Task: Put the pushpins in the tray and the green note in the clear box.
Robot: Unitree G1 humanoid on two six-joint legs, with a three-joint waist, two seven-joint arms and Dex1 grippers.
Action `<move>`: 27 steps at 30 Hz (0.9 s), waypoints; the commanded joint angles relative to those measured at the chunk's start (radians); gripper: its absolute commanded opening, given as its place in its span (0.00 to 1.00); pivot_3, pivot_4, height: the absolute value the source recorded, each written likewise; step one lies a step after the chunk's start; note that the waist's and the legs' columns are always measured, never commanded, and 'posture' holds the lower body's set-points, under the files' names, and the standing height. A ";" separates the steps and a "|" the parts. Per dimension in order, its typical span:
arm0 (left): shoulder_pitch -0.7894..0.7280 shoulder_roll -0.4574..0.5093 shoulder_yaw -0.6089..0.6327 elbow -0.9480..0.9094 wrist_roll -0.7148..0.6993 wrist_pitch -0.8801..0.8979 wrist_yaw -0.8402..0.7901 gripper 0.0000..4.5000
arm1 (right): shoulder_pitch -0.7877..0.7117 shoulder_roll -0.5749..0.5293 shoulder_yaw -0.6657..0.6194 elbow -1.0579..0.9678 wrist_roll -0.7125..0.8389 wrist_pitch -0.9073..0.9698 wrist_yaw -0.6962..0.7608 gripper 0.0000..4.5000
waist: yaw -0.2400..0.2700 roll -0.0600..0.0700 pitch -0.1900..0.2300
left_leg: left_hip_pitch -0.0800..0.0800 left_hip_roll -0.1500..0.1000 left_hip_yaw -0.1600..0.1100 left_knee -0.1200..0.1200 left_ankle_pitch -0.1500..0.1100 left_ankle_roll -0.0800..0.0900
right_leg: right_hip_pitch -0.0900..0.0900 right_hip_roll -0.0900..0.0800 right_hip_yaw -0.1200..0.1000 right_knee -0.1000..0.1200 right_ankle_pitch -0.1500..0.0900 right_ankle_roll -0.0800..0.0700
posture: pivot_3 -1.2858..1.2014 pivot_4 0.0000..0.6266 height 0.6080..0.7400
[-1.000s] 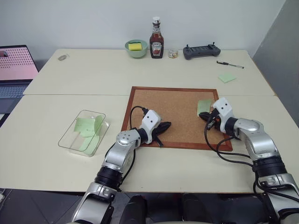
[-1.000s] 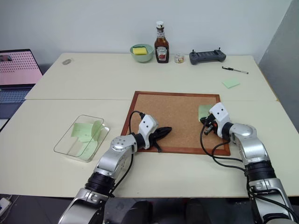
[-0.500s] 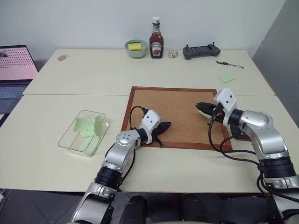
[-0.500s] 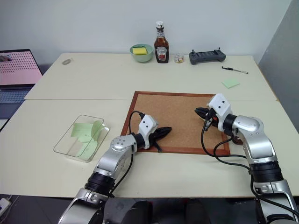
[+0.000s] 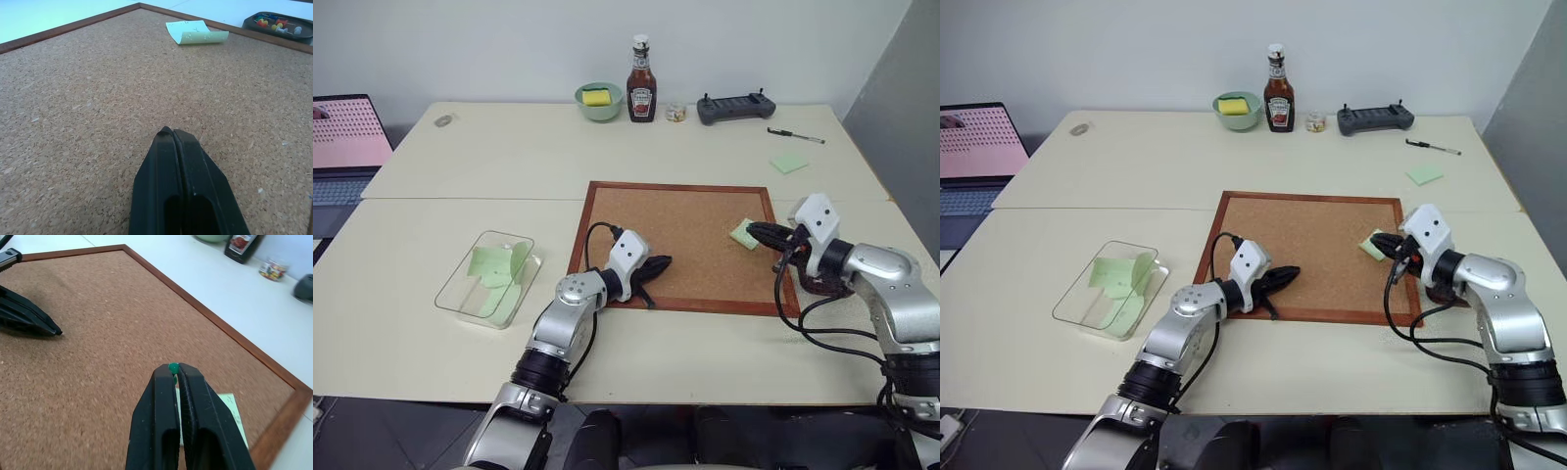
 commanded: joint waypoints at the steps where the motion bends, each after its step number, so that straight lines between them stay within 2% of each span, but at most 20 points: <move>1: -0.004 0.005 -0.002 -0.025 -0.007 0.009 -0.008 0.00 | 0.083 -0.075 -0.119 -0.051 0.015 0.020 -0.005 0.01 | 0.000 0.000 0.000 | 0.000 0.000 0.000 0.000 0.000 0.000 | 0.000 0.000 0.000 0.000 0.000 0.000 | 0.52 0.24 1.00; 9: 0.005 0.012 -0.014 -0.006 -0.002 0.002 -0.019 0.00 | 0.286 -0.233 -0.212 0.006 -0.047 0.028 0.016 0.01 | -0.001 0.000 0.000 | 0.000 0.000 0.001 0.000 0.000 0.000 | -0.001 0.000 0.000 0.000 0.000 0.000 | 0.52 0.24 1.00; 16: 0.005 0.011 -0.018 0.000 -0.004 -0.004 -0.030 0.00 | 0.270 -0.230 -0.165 0.058 -0.071 0.022 -0.016 0.01 | -0.004 -0.001 0.001 | 0.001 0.000 0.002 0.000 0.000 0.000 | 0.000 0.000 0.001 0.000 0.000 0.000 | 0.52 0.24 1.00; 27: 0.006 0.011 -0.017 -0.001 -0.001 -0.001 -0.026 0.00 | 0.239 -0.236 -0.155 0.070 -0.063 0.037 -0.007 0.53 | -0.003 -0.001 0.001 | 0.001 0.000 0.001 0.000 0.000 0.000 | 0.000 0.000 0.001 -0.001 0.000 0.000 | 0.52 0.24 1.00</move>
